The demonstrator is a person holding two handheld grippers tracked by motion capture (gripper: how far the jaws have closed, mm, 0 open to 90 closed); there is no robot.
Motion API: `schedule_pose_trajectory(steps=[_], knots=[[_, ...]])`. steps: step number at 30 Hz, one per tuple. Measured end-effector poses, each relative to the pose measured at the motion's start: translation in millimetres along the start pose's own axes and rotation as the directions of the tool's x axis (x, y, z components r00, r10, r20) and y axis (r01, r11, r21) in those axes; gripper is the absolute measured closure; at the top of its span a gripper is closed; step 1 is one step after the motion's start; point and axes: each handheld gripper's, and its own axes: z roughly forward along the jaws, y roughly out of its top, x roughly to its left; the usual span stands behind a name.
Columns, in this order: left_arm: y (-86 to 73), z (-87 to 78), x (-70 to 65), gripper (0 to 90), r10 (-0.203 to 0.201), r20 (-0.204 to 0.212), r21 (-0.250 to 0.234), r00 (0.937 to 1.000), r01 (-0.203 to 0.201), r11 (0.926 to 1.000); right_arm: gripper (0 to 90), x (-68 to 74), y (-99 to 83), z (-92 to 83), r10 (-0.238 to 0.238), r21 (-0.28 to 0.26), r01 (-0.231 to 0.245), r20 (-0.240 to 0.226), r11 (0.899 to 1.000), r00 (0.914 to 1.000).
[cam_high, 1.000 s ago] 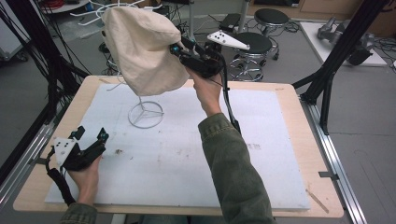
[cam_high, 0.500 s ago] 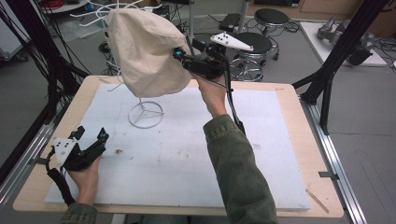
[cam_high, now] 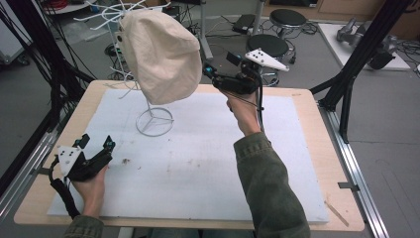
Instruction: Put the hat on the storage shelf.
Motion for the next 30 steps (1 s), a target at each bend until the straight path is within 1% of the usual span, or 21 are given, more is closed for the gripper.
schedule_pose_trajectory(steps=[3,5,7,9,12,15,17,19,21,23,26,28,29,30], knots=[[0.5,-0.7,-0.2,25.2,0.0,-0.002,-0.005,1.0,0.0,1.0,2.0,-3.5,-3.0,-15.8,-0.012,-0.007,0.012,0.028,1.0,0.9995],[0.6,-0.8,-0.7,25.2,0.0,-0.002,-0.003,1.0,0.0,1.0,2.0,-4.8,-4.1,-25.9,-0.029,-0.013,0.03,0.054,0.999,0.9981],[0.7,-0.9,-1.2,25.2,-0.004,0.001,0.0,1.0,0.004,1.0,2.1,-6.0,-4.3,-33.7,-0.023,-0.013,0.024,0.055,1.0,0.9982],[0.8,-1.3,-1.6,25.2,-0.005,0.002,0.0,1.0,0.005,1.0,2.1,-6.8,-5.8,-42.8,-0.017,-0.001,0.017,0.047,1.0,0.9988],[1.0,-1.8,-2.2,25.2,-0.006,0.002,-0.003,1.0,0.006,1.0,2.3,-3.6,-12.6,-53.7,-0.056,0.02,0.055,0.078,0.998,0.9953],[0.9,-2.0,-1.6,25.2,-0.011,-0.001,-0.002,0.9999,0.011,0.9999,2.3,-0.6,-21.1,-66.9,-0.079,0.029,0.076,0.118,0.997,0.9899],[1.0,-2.1,-1.4,25.2,-0.011,-0.002,-0.003,0.9999,0.011,0.9999,2.3,0.4,-26.7,-76.1,-0.09,0.046,0.084,0.142,0.995,0.9857],[1.0,-2.2,-1.9,25.2,-0.013,0.0,-0.002,0.9999,0.013,0.9999,2.3,-0.3,-30.9,-85.3,-0.088,0.055,0.08,0.155,0.995,0.984],[1.0,-2.2,-2.1,25.2,-0.012,0.002,-0.002,0.9999,0.012,0.9999,2.3,-2.2,-33.8,-94.4,-0.07,0.057,0.062,0.161,0.996,0.9845],[1.0,-2.2,-2.7,25.2,-0.013,0.003,-0.001,0.9999,0.013,0.9999,2.3,-3.4,-36.3,-103.3,-0.068,0.055,0.06,0.172,0.997,0.9827],[0.4,-1.9,-4.0,25.2,-0.016,0.008,-0.001,0.9998,0.016,0.9999,2.3,-4.2,-41.6,-117.7,-0.047,0.048,0.039,0.177,0.998,0.9831],[0.4,-1.7,-5.3,25.2,-0.009,0.009,-0.002,0.9999,0.009,1.0,2.3,-5.6,-48.3,-127.9,-0.046,0.05,0.037,0.193,0.998,0.9801],[0.5,-1.7,-5.4,25.2,-0.01,0.01,-0.002,0.9999,0.01,0.9999,2.3,-6.4,-52.1,-133.3,-0.037,0.052,0.027,0.197,0.998,0.9798],[0.6,-1.6,-5.3,25.2,-0.012,0.01,-0.002,0.9999,0.012,0.9999,2.3,-7.6,-56.2,-138.5,-0.034,0.059,0.022,0.208,0.998,0.9776]])
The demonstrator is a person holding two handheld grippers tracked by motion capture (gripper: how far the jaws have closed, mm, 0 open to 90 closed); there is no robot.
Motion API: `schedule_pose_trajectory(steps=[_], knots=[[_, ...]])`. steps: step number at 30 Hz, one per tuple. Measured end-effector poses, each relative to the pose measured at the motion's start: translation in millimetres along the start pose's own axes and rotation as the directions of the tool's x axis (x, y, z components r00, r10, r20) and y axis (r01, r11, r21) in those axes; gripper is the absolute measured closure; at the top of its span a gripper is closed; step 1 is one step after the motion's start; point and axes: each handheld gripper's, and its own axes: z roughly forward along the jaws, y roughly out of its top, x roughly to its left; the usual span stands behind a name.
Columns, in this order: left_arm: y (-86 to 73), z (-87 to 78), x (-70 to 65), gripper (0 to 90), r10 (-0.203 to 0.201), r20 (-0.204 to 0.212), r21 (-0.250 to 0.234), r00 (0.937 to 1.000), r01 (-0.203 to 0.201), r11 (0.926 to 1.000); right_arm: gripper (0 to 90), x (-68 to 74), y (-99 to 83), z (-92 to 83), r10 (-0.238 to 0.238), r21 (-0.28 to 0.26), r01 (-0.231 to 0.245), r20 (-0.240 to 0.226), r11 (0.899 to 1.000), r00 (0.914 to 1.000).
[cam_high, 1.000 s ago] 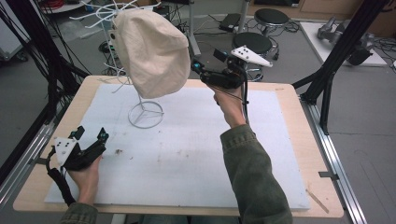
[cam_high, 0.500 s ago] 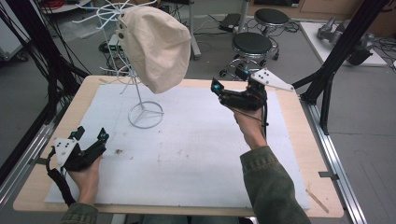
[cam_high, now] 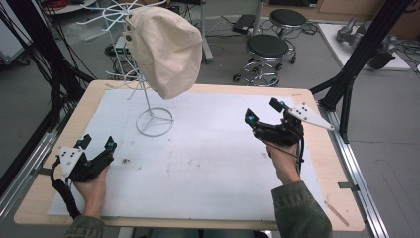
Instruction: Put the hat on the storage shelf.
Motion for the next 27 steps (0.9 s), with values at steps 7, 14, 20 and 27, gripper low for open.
schedule_pose_trajectory(steps=[7,14,20,27], knots=[[0.7,0.1,0.9,25.2,-0.009,-0.007,-0.006,0.9999,0.009,0.9999,2.4,-14.4,-29.0,-28.4,0.008,0.041,-0.014,0.134,0.999,0.9909],[0.1,1.8,1.1,25.2,-0.009,-0.006,0.0,0.9999,0.009,1.0,2.5,-25.6,-50.7,-46.9,0.017,0.023,-0.023,0.233,0.999,0.9724],[-0.2,2.4,1.0,25.2,-0.009,-0.007,0.001,0.9999,0.009,1.0,2.5,-30.6,-58.1,-53.2,0.006,0.036,-0.016,0.282,0.999,0.9594],[-0.3,1.7,3.1,25.2,-0.01,-0.015,0.001,0.9998,0.01,1.0,2.5,-32.6,-68.6,-59.7,0.003,0.043,-0.02,0.358,0.999,0.9336]])
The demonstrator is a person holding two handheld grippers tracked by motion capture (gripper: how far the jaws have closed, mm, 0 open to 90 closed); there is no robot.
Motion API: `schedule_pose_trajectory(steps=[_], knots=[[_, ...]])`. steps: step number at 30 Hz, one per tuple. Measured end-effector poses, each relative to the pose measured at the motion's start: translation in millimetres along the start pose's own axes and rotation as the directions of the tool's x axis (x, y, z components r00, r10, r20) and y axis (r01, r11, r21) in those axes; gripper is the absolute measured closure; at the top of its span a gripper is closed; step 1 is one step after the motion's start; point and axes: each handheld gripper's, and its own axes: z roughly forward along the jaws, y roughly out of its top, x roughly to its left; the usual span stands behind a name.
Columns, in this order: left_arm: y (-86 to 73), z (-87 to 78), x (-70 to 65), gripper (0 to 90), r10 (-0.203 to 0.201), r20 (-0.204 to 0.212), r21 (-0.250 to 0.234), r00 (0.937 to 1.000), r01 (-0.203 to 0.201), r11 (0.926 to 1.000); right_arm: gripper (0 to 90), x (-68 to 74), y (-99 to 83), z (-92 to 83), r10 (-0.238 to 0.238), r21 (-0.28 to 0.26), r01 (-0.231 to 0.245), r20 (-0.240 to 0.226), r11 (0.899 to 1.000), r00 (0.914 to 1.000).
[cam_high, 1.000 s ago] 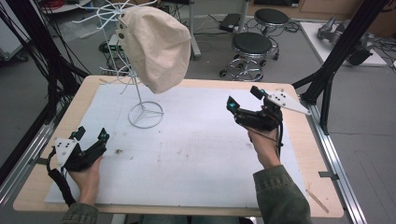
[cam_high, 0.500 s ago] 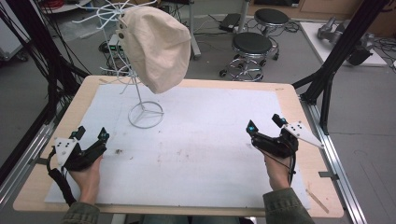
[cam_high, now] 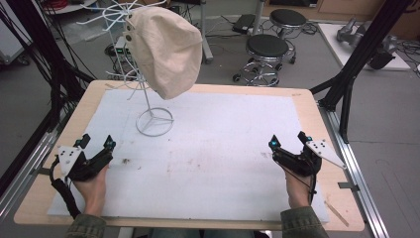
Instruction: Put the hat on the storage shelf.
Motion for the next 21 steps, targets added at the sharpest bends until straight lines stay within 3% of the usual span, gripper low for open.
schedule_pose_trajectory(steps=[4,7,21], knots=[[-0.3,0.2,0.4,25.2,-0.002,-0.005,-0.002,1.0,0.002,1.0,2.5,-1.5,-7.1,-2.7,-0.02,-0.008,0.02,0.076,1.0,0.9969],[-0.8,0.4,1.2,25.2,-0.001,-0.009,0.0,1.0,0.001,1.0,2.5,-2.7,-14.3,-4.2,-0.013,0.006,0.013,0.109,1.0,0.994],[-2.1,0.3,4.2,25.2,0.002,-0.013,0.008,0.9999,-0.002,1.0,2.5,-2.4,-28.0,-7.1,-0.059,0.028,0.055,0.132,0.998,0.9895]])
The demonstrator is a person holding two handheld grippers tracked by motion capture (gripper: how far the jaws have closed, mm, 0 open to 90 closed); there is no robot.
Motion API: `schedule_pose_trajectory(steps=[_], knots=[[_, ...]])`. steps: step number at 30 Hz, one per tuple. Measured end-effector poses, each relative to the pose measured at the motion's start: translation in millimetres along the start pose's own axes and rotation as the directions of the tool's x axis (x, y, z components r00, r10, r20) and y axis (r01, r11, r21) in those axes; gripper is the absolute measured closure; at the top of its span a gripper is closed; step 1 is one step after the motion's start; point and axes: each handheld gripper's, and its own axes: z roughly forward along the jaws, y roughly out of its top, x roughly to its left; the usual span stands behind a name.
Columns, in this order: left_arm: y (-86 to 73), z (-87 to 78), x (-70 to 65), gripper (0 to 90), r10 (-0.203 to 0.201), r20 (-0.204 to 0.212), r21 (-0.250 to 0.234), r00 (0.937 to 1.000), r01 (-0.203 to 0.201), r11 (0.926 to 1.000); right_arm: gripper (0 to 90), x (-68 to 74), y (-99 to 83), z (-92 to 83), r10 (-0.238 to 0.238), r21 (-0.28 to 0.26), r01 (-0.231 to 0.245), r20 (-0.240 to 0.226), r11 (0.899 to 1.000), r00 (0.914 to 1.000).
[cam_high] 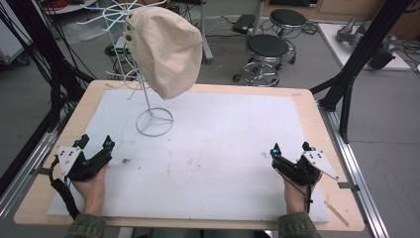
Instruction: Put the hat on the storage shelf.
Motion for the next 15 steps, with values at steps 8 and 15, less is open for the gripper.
schedule_pose_trajectory(steps=[8,15], knots=[[-0.7,-5.4,2.9,25.2,-0.004,-0.016,-0.004,0.9999,0.004,1.0,2.5,-5.9,0.3,-0.3,0.032,-0.004,-0.032,0.001,0.999,0.9995],[-1.1,-8.8,2.3,25.2,0.002,-0.018,-0.002,0.9998,-0.002,1.0,2.6,-6.4,0.7,-0.3,0.032,-0.015,-0.032,0.001,0.999,0.9995]])
